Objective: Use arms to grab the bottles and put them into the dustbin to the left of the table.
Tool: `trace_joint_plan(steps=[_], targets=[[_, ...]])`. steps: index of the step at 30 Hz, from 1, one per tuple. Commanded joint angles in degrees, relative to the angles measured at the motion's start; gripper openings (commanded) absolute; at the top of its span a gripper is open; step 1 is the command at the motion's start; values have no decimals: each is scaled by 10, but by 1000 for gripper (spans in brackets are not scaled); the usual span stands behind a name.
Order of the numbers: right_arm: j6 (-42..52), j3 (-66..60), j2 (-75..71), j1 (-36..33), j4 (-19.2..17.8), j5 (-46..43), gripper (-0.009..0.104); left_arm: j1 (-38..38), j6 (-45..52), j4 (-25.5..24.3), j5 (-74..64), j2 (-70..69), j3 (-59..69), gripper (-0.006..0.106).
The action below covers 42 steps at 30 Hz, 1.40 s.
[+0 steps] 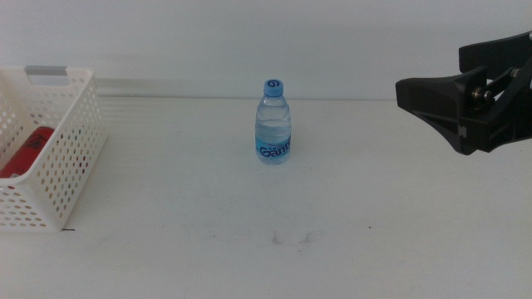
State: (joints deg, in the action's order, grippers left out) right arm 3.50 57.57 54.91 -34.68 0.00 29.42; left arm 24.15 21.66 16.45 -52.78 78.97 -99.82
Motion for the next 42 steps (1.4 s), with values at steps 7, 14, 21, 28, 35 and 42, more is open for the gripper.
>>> trace_joint_plan(steps=[7,14,21,28,35,42], targets=[[4,2,-3,-2,0,-7,86,74,-119,-204,504,-142,422,94],[4,2,-3,-2,0,-7,86,59,-278,-193,914,-118,776,94],[4,2,-3,-2,0,-7,86,59,-277,-192,941,-62,802,94],[4,2,-3,-2,0,-7,86,59,-291,-181,934,-27,772,94],[4,2,-3,-2,0,-7,86,59,-297,-185,985,108,684,94],[4,2,-3,-2,0,-7,86,59,-297,-176,1024,250,568,94]])
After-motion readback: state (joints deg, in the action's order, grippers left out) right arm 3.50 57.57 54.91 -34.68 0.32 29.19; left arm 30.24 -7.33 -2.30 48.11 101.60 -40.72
